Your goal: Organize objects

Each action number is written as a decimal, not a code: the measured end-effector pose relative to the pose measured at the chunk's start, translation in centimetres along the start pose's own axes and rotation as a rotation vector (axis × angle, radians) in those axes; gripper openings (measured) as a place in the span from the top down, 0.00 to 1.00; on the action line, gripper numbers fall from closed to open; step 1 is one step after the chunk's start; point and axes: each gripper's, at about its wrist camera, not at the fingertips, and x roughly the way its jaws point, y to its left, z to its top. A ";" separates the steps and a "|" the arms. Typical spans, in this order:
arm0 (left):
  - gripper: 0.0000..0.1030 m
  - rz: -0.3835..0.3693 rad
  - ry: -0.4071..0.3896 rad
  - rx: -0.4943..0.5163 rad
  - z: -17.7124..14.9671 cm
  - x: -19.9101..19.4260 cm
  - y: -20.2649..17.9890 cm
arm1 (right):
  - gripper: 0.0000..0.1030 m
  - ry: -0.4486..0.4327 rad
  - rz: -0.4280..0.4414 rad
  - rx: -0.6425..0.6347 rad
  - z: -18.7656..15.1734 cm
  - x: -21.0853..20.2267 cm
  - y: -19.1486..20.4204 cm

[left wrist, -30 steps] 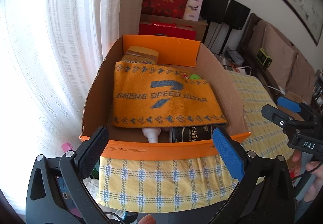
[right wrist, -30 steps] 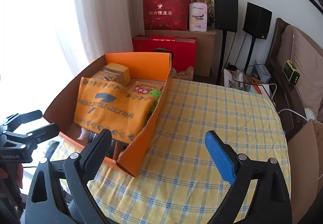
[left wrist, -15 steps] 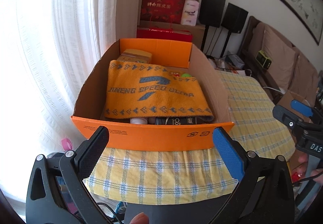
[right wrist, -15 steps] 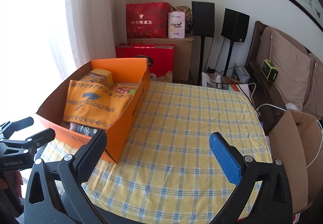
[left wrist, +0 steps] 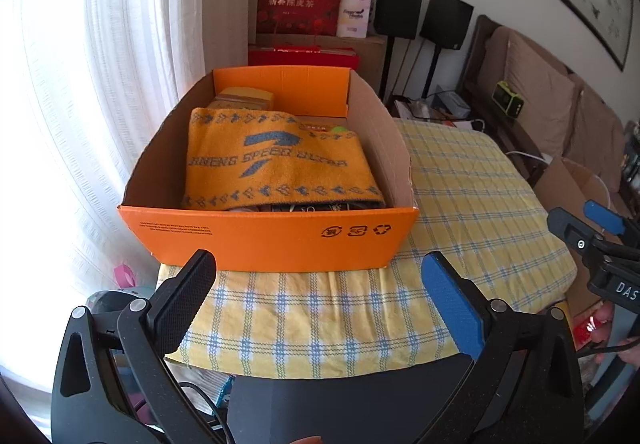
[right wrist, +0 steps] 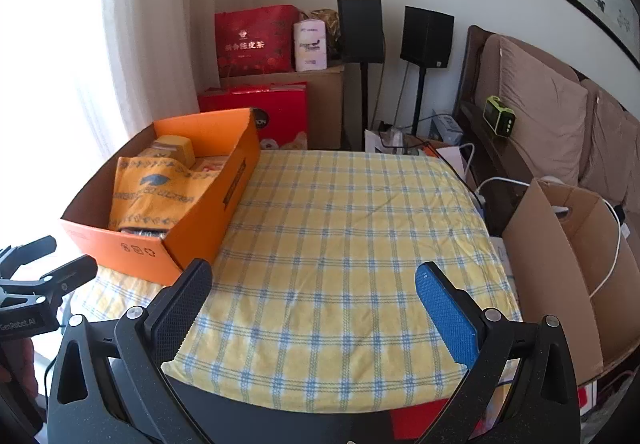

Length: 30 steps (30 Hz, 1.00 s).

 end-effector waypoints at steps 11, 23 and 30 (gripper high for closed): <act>0.00 -0.031 -0.011 0.013 -0.7 -0.9 -2.0 | 0.00 0.018 -0.005 0.058 -2.0 -1.0 -2.4; 0.00 -0.040 -0.026 -0.046 -1.1 -2.1 -1.6 | 0.00 0.019 -0.010 0.082 -2.6 -1.4 -3.5; 0.00 -0.001 -0.040 -0.028 -1.0 -2.9 -1.9 | 0.00 0.014 -0.010 0.075 -2.7 -1.7 -3.1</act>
